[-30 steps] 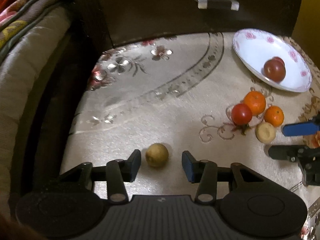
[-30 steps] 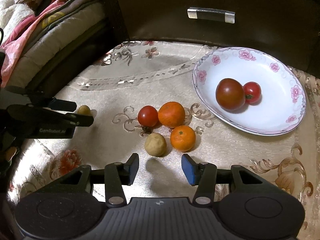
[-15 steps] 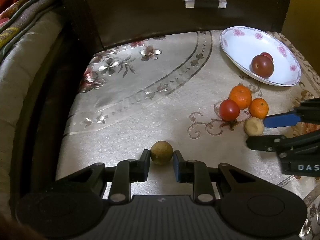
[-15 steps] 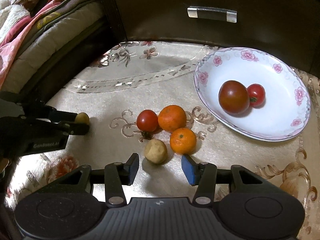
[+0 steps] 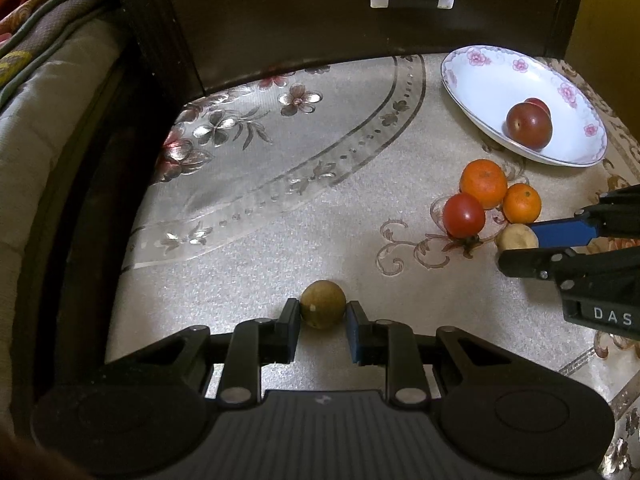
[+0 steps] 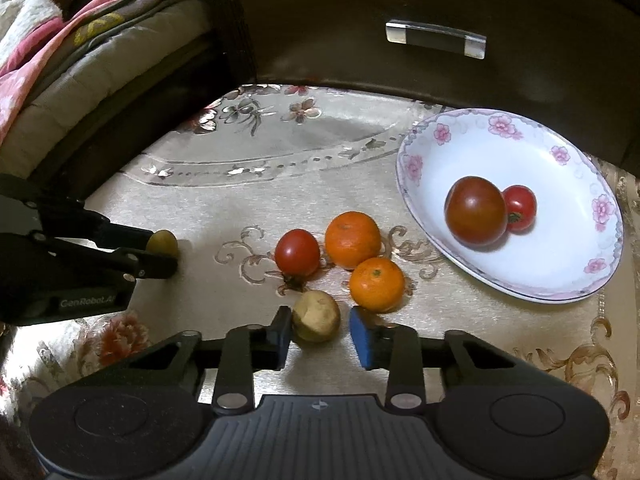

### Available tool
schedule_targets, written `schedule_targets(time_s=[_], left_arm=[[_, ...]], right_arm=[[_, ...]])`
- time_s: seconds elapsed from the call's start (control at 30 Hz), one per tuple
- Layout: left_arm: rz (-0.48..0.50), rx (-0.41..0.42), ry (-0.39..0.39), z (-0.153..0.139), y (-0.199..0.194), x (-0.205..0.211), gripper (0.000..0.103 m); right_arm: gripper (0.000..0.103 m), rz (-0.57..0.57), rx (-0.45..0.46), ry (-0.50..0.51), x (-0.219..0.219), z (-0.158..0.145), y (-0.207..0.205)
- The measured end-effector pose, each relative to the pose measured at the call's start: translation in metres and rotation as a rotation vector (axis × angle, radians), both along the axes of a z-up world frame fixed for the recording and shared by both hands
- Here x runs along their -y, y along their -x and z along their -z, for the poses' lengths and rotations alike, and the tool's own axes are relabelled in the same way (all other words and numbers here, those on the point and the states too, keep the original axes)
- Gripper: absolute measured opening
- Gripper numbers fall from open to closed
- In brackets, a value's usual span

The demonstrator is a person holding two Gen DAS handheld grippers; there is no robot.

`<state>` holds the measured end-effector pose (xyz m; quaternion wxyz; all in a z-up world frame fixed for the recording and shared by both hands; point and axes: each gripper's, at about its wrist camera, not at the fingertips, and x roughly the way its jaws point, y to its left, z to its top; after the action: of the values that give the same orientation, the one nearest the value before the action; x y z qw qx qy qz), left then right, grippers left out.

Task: Organize fruits
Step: 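Grasp the brown nut-like ball with the left gripper while the right gripper grasps the tan potato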

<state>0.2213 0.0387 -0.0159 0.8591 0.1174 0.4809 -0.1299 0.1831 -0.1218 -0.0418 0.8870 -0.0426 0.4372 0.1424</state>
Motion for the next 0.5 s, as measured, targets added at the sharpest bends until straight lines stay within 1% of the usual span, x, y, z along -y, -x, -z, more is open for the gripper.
schedule_targets(time_s=[0.17,0.33,0.5], left_arm=[[0.003,-0.002,0.001,-0.001,0.002,0.0,0.033],[0.007,0.01,0.018,-0.004,0.002,0.0,0.033],[0.024,0.004,0.032,-0.007,0.004,0.005,0.033]], right_arm=[[0.02,-0.006,-0.002,-0.004,0.0,-0.001,0.003],[0.02,-0.021,-0.002,-0.008,-0.001,-0.005,0.007],[0.02,-0.022,0.0,-0.014,0.003,-0.011,0.011]])
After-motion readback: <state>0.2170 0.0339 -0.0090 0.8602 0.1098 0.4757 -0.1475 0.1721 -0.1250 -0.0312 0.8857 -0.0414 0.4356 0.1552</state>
